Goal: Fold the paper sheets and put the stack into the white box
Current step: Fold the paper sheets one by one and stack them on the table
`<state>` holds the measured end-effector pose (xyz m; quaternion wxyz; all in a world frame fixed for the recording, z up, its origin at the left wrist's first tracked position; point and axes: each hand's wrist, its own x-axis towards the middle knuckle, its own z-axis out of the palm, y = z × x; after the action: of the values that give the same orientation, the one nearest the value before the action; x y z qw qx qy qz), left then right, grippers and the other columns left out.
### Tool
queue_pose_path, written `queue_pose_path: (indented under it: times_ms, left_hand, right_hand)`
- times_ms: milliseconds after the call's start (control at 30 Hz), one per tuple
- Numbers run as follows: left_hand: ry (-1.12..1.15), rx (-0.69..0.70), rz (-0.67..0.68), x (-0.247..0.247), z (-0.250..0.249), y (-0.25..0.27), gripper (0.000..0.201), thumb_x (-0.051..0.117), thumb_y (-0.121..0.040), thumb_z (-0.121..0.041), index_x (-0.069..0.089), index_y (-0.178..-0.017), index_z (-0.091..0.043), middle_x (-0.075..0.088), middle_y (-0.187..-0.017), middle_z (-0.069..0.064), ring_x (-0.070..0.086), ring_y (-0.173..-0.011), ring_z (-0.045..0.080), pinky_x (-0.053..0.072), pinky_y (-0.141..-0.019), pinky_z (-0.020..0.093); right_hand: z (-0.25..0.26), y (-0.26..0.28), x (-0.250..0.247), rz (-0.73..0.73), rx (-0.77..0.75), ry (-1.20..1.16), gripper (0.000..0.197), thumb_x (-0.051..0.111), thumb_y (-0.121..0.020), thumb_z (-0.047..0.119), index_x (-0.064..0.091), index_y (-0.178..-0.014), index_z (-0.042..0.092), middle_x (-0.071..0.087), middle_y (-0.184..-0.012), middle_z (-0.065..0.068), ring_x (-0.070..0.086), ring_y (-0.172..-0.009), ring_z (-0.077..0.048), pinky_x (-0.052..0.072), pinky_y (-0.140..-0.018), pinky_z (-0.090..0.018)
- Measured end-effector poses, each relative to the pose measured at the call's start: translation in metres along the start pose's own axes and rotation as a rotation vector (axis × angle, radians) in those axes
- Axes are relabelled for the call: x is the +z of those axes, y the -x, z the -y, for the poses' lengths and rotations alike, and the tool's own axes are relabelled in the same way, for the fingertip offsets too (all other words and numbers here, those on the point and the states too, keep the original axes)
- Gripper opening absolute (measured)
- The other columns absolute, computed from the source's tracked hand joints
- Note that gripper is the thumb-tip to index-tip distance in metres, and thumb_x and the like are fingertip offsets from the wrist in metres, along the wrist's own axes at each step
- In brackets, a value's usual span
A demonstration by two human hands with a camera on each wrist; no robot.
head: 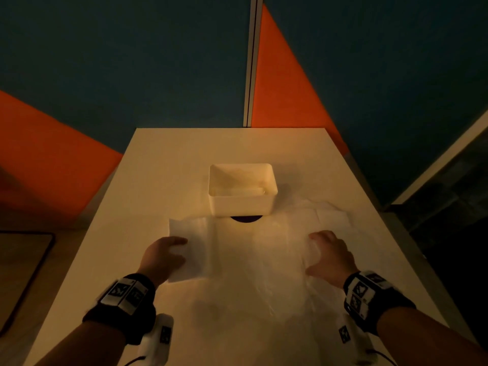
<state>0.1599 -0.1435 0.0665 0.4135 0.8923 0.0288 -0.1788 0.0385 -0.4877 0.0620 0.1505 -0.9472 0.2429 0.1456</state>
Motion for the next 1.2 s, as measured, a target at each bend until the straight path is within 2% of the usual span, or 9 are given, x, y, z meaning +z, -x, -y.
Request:
queue_pose_path:
  times_ms: [200,367,467,600,800,900,1000,1100,1200]
  left_hand:
    - [-0.090,0.051,-0.006,-0.002,0.006,-0.001,0.046,0.067,-0.069,0.005,0.068,-0.109,-0.017,0.059,-0.115,0.012,0.056,-0.099,0.030,0.048,-0.086,0.036]
    - [-0.072,0.039,0.003,-0.004,0.008,-0.002,0.045,0.066,-0.071,0.005,0.067,-0.109,-0.017,0.058,-0.117,0.013,0.055,-0.103,0.031,0.047,-0.091,0.041]
    - [-0.088,0.059,0.001,-0.003,0.007,-0.001,0.045,0.067,-0.071,0.004,0.067,-0.110,-0.018,0.058,-0.119,0.012,0.054,-0.103,0.030,0.046,-0.090,0.038]
    - [-0.120,0.072,-0.008,-0.003,0.007,0.000,0.044,0.065,-0.072,0.003,0.066,-0.111,-0.017,0.057,-0.121,0.011,0.054,-0.105,0.029,0.045,-0.089,0.035]
    - [-0.135,0.083,-0.009,-0.003,0.005,0.001,0.043,0.068,-0.073,0.001,0.065,-0.113,-0.014,0.056,-0.123,0.013,0.053,-0.108,0.031,0.044,-0.092,0.036]
    - [-0.135,0.083,-0.017,-0.003,0.004,-0.001,0.044,0.068,-0.073,0.002,0.065,-0.114,-0.014,0.055,-0.124,0.013,0.052,-0.109,0.030,0.041,-0.093,0.034]
    - [-0.181,0.098,-0.024,-0.003,0.003,-0.003,0.044,0.067,-0.075,0.000,0.064,-0.116,-0.015,0.054,-0.126,0.012,0.051,-0.110,0.030,0.038,-0.092,0.032]
    - [-0.211,0.098,-0.020,-0.003,0.004,-0.006,0.044,0.066,-0.075,0.000,0.064,-0.117,-0.015,0.054,-0.127,0.011,0.051,-0.111,0.029,0.038,-0.090,0.029]
    - [-0.312,0.105,-0.011,-0.004,0.003,-0.008,0.042,0.069,-0.075,-0.009,0.064,-0.116,-0.020,0.042,-0.137,0.010,0.047,-0.117,0.030,0.037,-0.096,0.031]
  right_hand:
    - [-0.009,0.001,0.006,-0.083,0.035,-0.069,0.080,0.077,-0.070,0.036,0.037,-0.137,0.019,0.035,-0.139,-0.006,0.037,-0.126,-0.026,0.037,-0.103,-0.034]
    - [-0.015,0.002,0.005,-0.148,0.063,-0.111,0.054,0.069,-0.077,0.018,0.046,-0.125,0.011,0.045,-0.127,-0.008,0.044,-0.116,-0.023,0.038,-0.095,-0.028]
    - [-0.014,0.007,0.002,-0.208,0.084,-0.200,0.027,0.065,-0.080,0.009,0.053,-0.104,0.007,0.049,-0.111,-0.009,0.052,-0.101,-0.026,0.041,-0.083,-0.029]
    - [-0.015,0.010,-0.001,-0.273,0.120,-0.251,0.004,0.059,-0.087,0.009,0.055,-0.089,0.010,0.054,-0.101,-0.010,0.050,-0.086,-0.022,0.042,-0.076,-0.029]
    - [-0.010,0.015,-0.014,-0.287,0.176,-0.312,0.013,0.055,-0.091,0.015,0.053,-0.078,0.014,0.053,-0.072,0.000,0.051,-0.069,-0.018,0.038,-0.060,-0.026]
    - [-0.004,0.017,-0.023,-0.289,0.166,-0.365,0.014,0.054,-0.092,0.016,0.054,-0.078,0.013,0.055,-0.073,-0.001,0.051,-0.067,-0.014,0.035,-0.055,-0.022]
    - [0.004,0.016,-0.031,-0.306,0.135,-0.421,0.011,0.054,-0.092,0.017,0.056,-0.081,0.013,0.059,-0.079,-0.003,0.057,-0.078,-0.022,0.044,-0.066,-0.028]
    - [0.012,0.016,-0.039,-0.331,0.122,-0.458,0.003,0.055,-0.092,0.016,0.057,-0.091,0.014,0.061,-0.087,-0.007,0.055,-0.080,-0.021,0.041,-0.070,-0.028]
    - [0.023,0.019,-0.048,-0.330,0.066,-0.644,0.032,0.056,-0.090,0.008,0.049,-0.118,0.021,0.061,-0.087,-0.008,0.057,-0.078,-0.021,0.045,-0.068,-0.029]
